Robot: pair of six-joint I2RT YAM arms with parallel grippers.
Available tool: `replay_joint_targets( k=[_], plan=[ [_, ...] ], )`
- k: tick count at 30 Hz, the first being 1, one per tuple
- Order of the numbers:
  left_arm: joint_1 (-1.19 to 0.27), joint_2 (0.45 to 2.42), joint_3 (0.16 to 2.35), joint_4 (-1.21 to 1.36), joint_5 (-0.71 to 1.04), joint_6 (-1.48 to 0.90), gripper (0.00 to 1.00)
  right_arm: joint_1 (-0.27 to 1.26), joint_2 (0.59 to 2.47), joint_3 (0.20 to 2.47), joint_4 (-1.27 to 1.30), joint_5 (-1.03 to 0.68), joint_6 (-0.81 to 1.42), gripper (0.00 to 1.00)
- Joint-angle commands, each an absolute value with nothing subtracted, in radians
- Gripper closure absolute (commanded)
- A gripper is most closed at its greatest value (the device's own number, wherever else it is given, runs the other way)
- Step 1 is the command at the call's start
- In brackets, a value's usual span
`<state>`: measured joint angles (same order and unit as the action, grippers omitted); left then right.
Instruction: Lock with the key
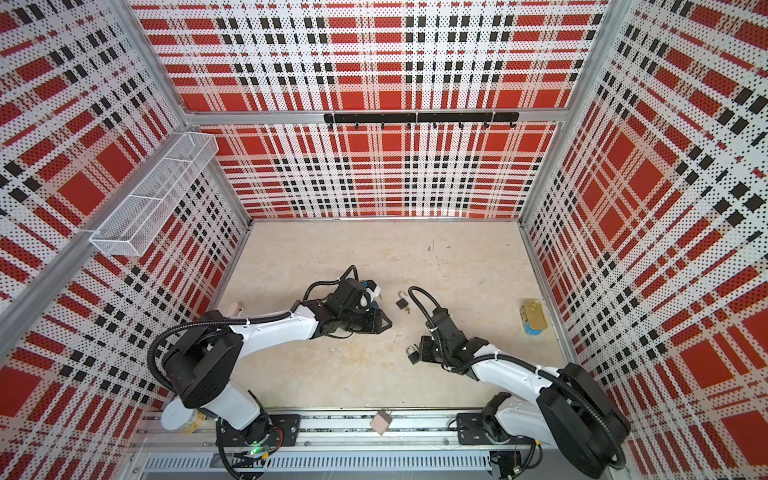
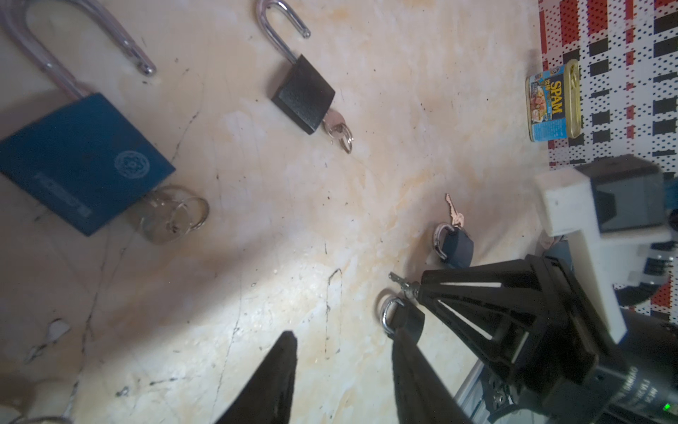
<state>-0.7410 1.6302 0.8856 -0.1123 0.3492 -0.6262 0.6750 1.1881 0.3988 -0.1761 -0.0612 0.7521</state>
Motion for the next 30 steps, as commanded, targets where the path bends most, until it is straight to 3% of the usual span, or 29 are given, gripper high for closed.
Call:
replay_joint_targets(
  k=[1, 16, 30],
  plan=[
    [-0.737, 1.602, 0.875, -0.099, 0.332, -0.633, 0.54, 0.681, 1.163, 0.388, -0.165, -0.038, 0.757, 0.8],
    [-0.615, 1.465, 0.857, -0.175, 0.291, -0.577, 0.54, 0.684, 1.137, 0.552, -0.307, 0.037, 0.61, 0.74],
    [-0.487, 1.374, 0.889, -0.185, 0.266, -0.555, 0.53, 0.678, 1.522, 0.88, -0.25, 0.061, 0.372, 0.61]
  ],
)
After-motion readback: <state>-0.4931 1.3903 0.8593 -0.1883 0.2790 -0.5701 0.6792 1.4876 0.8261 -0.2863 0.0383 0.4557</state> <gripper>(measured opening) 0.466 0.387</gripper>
